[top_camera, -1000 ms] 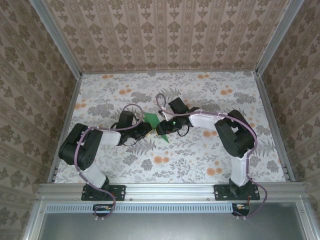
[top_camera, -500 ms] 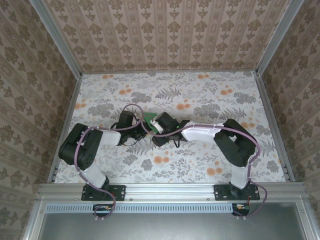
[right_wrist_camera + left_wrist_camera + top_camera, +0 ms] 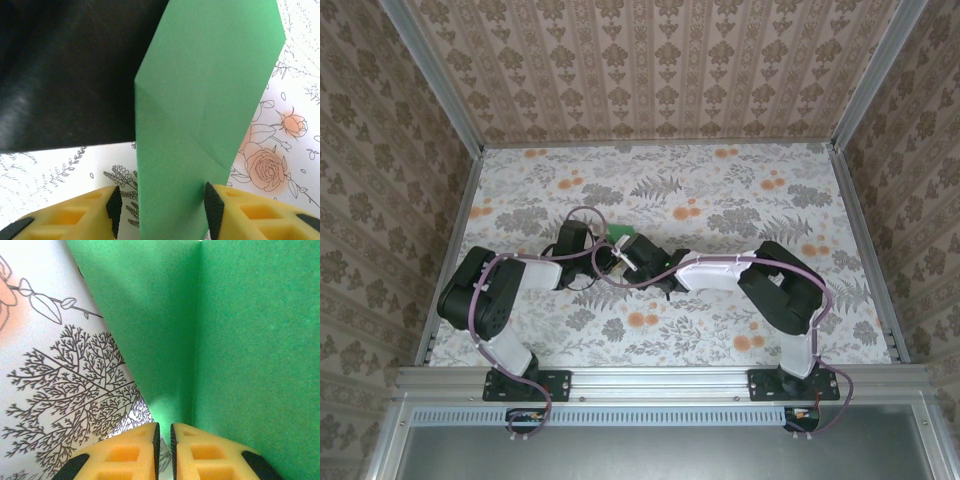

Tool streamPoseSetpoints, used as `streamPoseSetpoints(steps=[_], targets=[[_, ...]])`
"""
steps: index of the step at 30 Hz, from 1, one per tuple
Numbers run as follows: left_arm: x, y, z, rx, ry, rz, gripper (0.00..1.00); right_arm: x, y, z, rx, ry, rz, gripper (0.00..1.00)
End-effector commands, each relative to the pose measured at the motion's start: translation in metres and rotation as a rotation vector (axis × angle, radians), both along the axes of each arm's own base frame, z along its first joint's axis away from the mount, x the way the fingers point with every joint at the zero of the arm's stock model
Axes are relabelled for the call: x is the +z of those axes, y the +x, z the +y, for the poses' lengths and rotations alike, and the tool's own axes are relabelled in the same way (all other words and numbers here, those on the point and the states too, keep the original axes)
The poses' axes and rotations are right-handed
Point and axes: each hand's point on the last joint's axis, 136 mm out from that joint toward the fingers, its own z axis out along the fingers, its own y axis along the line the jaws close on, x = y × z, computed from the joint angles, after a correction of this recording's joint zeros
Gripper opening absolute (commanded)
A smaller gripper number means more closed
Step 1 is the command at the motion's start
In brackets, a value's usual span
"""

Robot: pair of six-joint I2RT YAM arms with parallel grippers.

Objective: Fold a paper plane with a square sheet of paper (pick it up from the middle)
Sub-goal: Fold the wing for the fifth time at the center of the table.

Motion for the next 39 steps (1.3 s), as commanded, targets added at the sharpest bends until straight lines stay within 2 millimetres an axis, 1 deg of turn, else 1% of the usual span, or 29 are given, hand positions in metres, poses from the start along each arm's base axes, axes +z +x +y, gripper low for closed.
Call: streamPoseSetpoints(steps=[1, 3, 8, 10, 13, 20, 24, 29, 32, 39], targets=[[0.007, 0.002, -0.006, -0.024, -0.009, -0.014, 0.16, -0.004, 0.005, -0.001, -0.006, -0.028, -0.018, 0.44], [0.007, 0.002, -0.006, -0.024, -0.008, -0.016, 0.16, -0.005, 0.004, 0.000, -0.003, -0.024, -0.008, 0.38], [0.008, 0.001, -0.003, -0.016, 0.003, -0.016, 0.17, -0.005, 0.004, 0.000, -0.014, 0.011, 0.040, 0.18], [0.009, -0.001, -0.001, -0.012, 0.013, -0.018, 0.17, -0.004, 0.005, -0.001, -0.023, 0.037, 0.067, 0.13], [0.011, -0.002, 0.005, 0.004, 0.028, -0.023, 0.17, 0.000, 0.002, 0.000, -0.025, 0.101, 0.122, 0.09], [0.019, -0.006, 0.013, 0.019, 0.041, -0.052, 0.18, 0.004, -0.001, 0.000, -0.041, 0.260, 0.297, 0.04], [0.023, -0.009, 0.013, 0.012, 0.037, -0.065, 0.19, 0.005, -0.004, 0.001, -0.046, 0.349, 0.398, 0.04], [0.024, -0.010, 0.009, -0.006, 0.025, -0.074, 0.19, 0.006, -0.005, 0.004, -0.053, 0.446, 0.506, 0.04], [0.023, -0.009, 0.007, -0.010, 0.020, -0.074, 0.19, 0.006, -0.006, 0.007, -0.054, 0.479, 0.556, 0.04], [0.018, -0.006, 0.003, -0.010, 0.003, -0.065, 0.19, 0.001, -0.011, 0.013, -0.051, 0.496, 0.635, 0.03]])
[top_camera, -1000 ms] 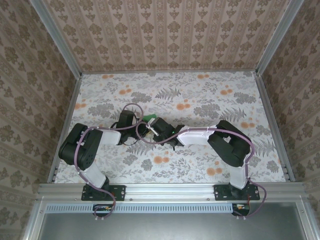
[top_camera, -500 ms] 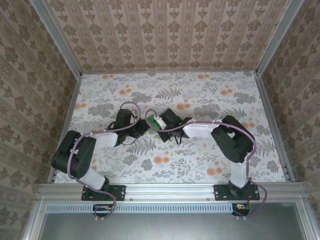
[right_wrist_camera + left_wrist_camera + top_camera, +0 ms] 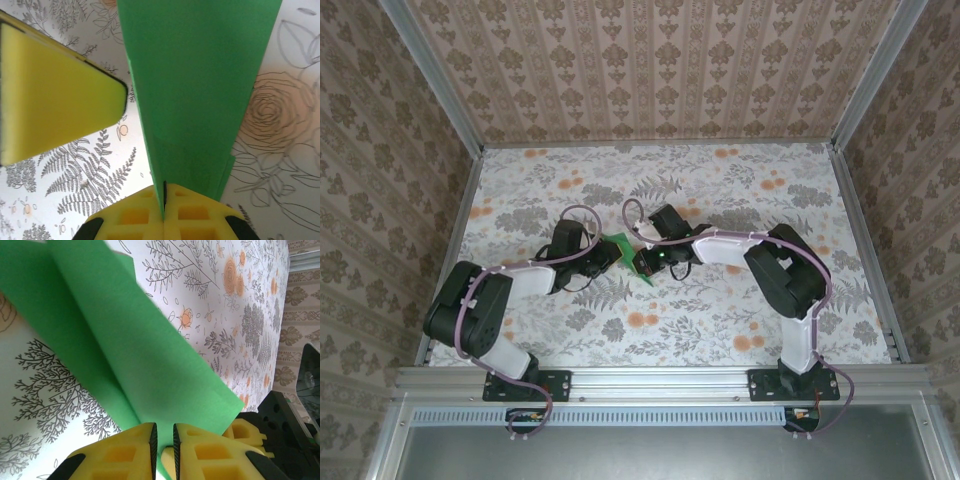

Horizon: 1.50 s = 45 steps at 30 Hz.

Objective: Fold a paper plane with a square sheet of paper (pick it up from the middle)
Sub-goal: Fold the wing for the fifth time at the center of the table.

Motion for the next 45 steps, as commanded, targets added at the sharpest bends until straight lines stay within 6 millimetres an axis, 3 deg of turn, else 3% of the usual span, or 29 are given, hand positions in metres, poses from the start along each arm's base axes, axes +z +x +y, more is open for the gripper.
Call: streamPoseSetpoints(steps=[1, 15, 29, 40, 45], targets=[[-0.003, -0.001, -0.005, -0.023, -0.013, -0.007, 0.19, -0.003, -0.010, 0.007, 0.021, 0.030, 0.096, 0.03], [-0.017, -0.008, -0.013, -0.046, 0.007, 0.025, 0.18, -0.017, -0.015, 0.012, 0.035, 0.027, 0.200, 0.05], [-0.034, -0.007, -0.003, -0.007, 0.076, 0.063, 0.16, -0.026, -0.016, 0.007, 0.033, -0.009, 0.237, 0.07], [-0.044, -0.007, -0.002, -0.007, 0.099, 0.087, 0.15, -0.027, -0.016, 0.008, 0.039, -0.011, 0.254, 0.12], [-0.048, -0.008, -0.001, -0.007, 0.106, 0.100, 0.15, -0.016, -0.017, 0.008, 0.037, 0.017, 0.265, 0.17]])
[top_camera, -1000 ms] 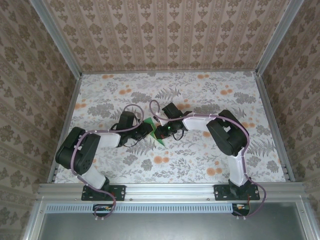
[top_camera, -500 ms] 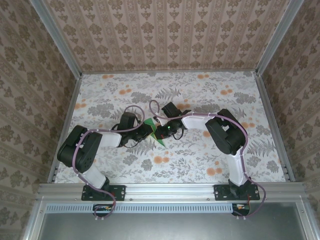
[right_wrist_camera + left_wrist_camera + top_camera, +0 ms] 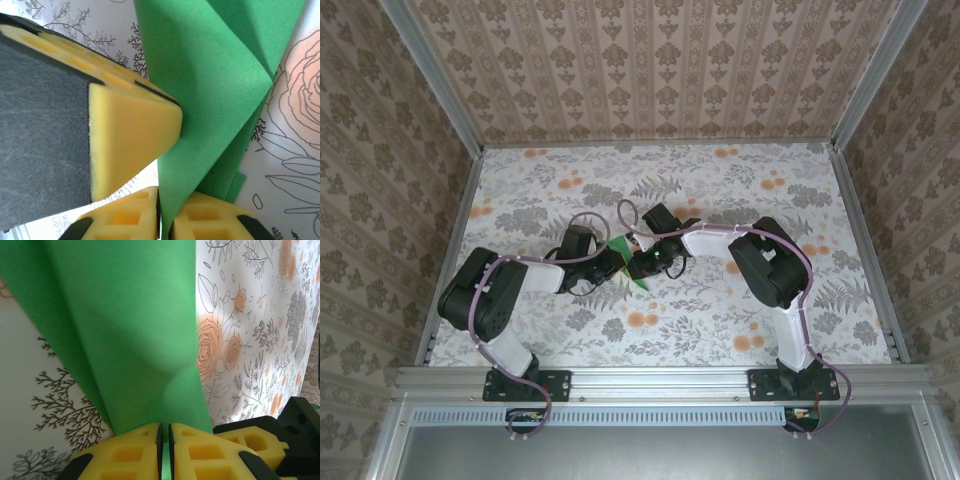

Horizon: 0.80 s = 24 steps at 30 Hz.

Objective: Fold a paper plane with a square sheet of paper (pick it up from the middle)
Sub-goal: Fold the wing for the fifth time at the center of the table.

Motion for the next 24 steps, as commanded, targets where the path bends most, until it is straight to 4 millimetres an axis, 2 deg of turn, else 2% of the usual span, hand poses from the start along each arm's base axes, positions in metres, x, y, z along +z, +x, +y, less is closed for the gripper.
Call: streamPoseSetpoints(steps=[1, 5, 9, 19, 24], targets=[[-0.011, 0.000, 0.005, 0.007, 0.046, 0.026, 0.15, 0.008, -0.005, -0.003, 0.001, 0.015, 0.052, 0.18], [-0.012, -0.001, 0.006, 0.007, 0.048, 0.029, 0.15, 0.022, -0.008, -0.006, -0.001, 0.041, 0.063, 0.23], [-0.012, -0.001, 0.005, 0.006, 0.044, 0.027, 0.15, 0.025, -0.014, -0.009, 0.004, 0.046, 0.079, 0.25], [-0.009, -0.001, 0.003, -0.001, 0.036, 0.023, 0.15, 0.009, -0.018, -0.015, -0.007, 0.001, 0.110, 0.16], [0.002, 0.002, -0.001, -0.017, 0.014, -0.004, 0.14, 0.001, -0.019, -0.017, -0.013, -0.013, 0.131, 0.10]])
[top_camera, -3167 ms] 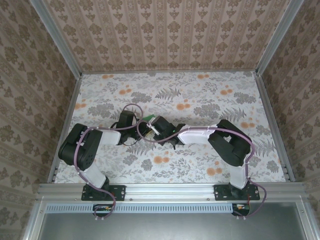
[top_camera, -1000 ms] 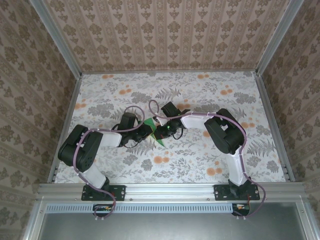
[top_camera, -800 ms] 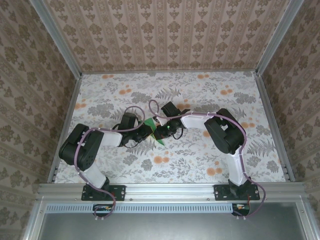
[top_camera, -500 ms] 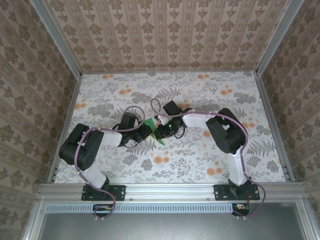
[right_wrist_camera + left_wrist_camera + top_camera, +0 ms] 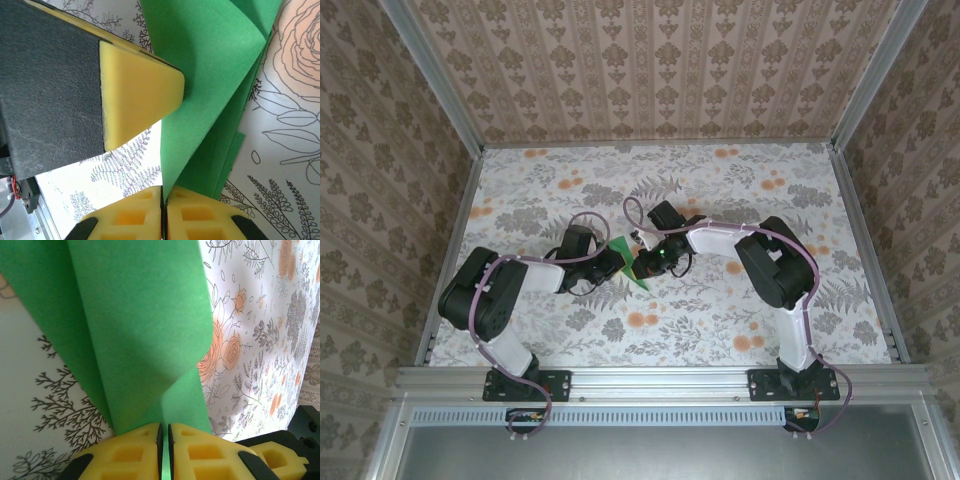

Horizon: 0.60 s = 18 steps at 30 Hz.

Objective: Fold a paper plane with a square sheet of paper (pick it up from the middle)
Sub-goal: Fold the wing for the fifth time at the center of the table.

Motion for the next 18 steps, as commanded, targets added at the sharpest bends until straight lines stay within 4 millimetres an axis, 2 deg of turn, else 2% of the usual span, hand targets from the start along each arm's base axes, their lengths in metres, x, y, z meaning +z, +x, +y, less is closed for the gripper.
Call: streamPoseSetpoints(steps=[1, 7, 18], targets=[[0.005, 0.003, -0.002, -0.019, 0.009, -0.016, 0.15, -0.010, -0.010, -0.007, -0.011, -0.026, 0.068, 0.09], [0.023, 0.001, -0.008, -0.042, -0.015, -0.062, 0.16, -0.017, -0.010, -0.008, -0.027, -0.031, 0.093, 0.08], [0.019, -0.012, -0.010, -0.057, -0.011, -0.057, 0.16, -0.024, -0.008, -0.013, -0.061, -0.020, 0.133, 0.08]])
